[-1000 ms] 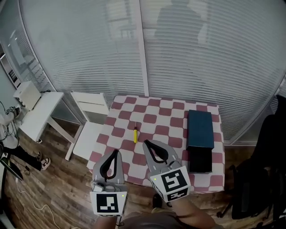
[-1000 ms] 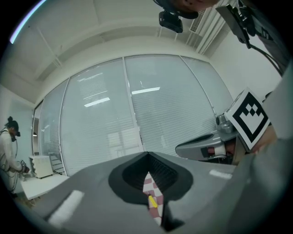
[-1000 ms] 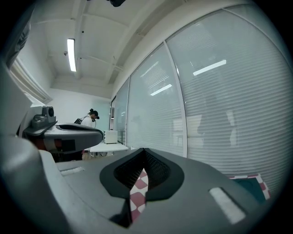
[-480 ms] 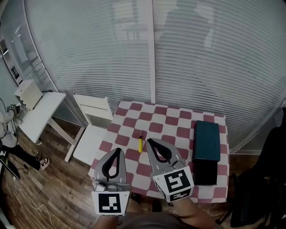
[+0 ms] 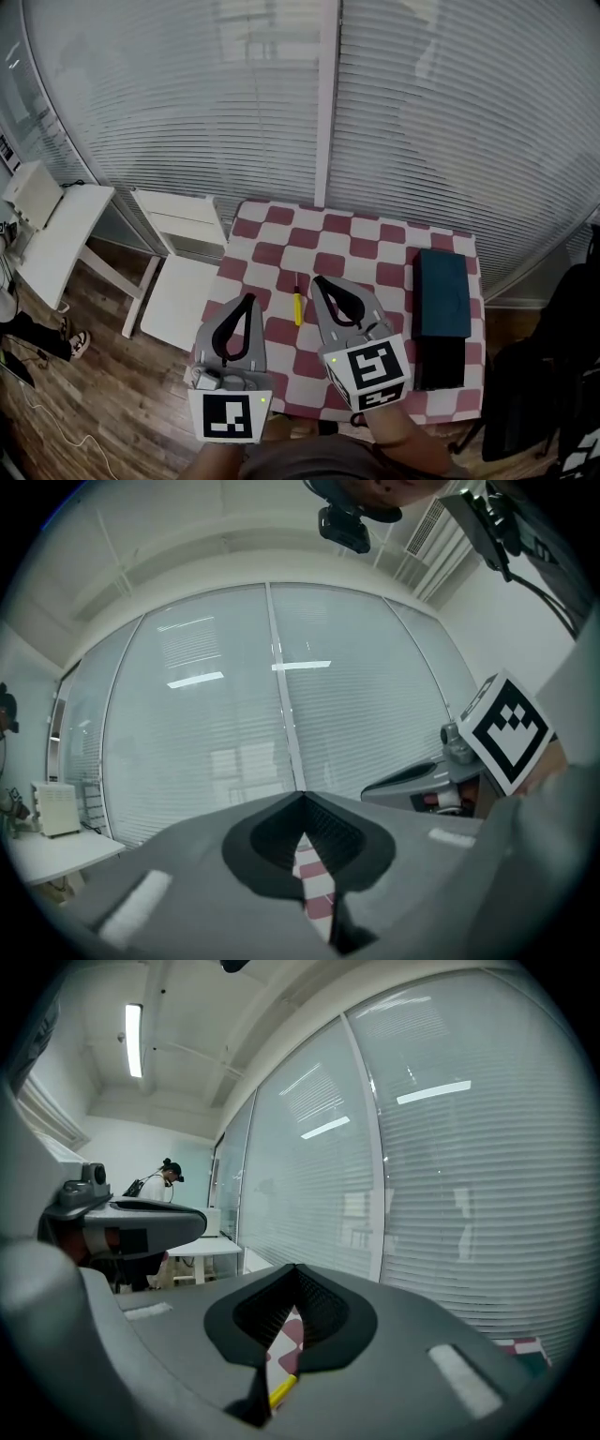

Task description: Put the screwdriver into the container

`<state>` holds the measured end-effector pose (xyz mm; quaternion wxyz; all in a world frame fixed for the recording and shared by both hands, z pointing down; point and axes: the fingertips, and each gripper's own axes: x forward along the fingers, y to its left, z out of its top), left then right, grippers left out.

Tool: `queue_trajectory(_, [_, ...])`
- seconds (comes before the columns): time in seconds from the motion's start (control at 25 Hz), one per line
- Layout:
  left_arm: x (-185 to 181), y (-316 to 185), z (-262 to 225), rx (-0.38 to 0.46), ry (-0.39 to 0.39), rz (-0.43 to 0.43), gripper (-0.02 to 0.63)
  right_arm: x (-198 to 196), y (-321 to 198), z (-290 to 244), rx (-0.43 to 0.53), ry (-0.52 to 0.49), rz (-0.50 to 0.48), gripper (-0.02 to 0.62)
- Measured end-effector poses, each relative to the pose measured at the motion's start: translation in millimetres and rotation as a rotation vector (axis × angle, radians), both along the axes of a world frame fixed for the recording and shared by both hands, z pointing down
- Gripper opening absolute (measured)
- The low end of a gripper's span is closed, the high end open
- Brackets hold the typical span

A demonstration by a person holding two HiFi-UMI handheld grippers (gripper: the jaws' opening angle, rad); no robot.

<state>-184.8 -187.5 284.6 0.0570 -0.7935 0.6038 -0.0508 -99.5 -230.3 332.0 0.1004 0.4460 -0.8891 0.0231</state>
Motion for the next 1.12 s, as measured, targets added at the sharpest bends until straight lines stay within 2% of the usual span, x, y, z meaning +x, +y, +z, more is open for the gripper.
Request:
queue_trajectory(0.24, [-17, -33, 18, -0.061, 0.017, 0.035, 0.0, -13, -30, 30, -0.077, 0.044, 0.034, 0.025])
queue_trajectory(0.56, [-37, -59, 71, -0.209, 0.036, 0.08, 0.0, -20, -36, 133, -0.332, 0.121, 0.097, 0.031])
queue_trajectory(0.88, [-51, -83, 131, -0.336, 0.05, 0.104, 0.0, -26, -21, 222, -0.548, 0.158, 0.138, 0.119])
queue_trajectory(1.12, [-53, -87, 158, -0.384, 0.055, 0.133, 0.0, -28, -14, 255, -0.629, 0.182, 0.17, 0.166])
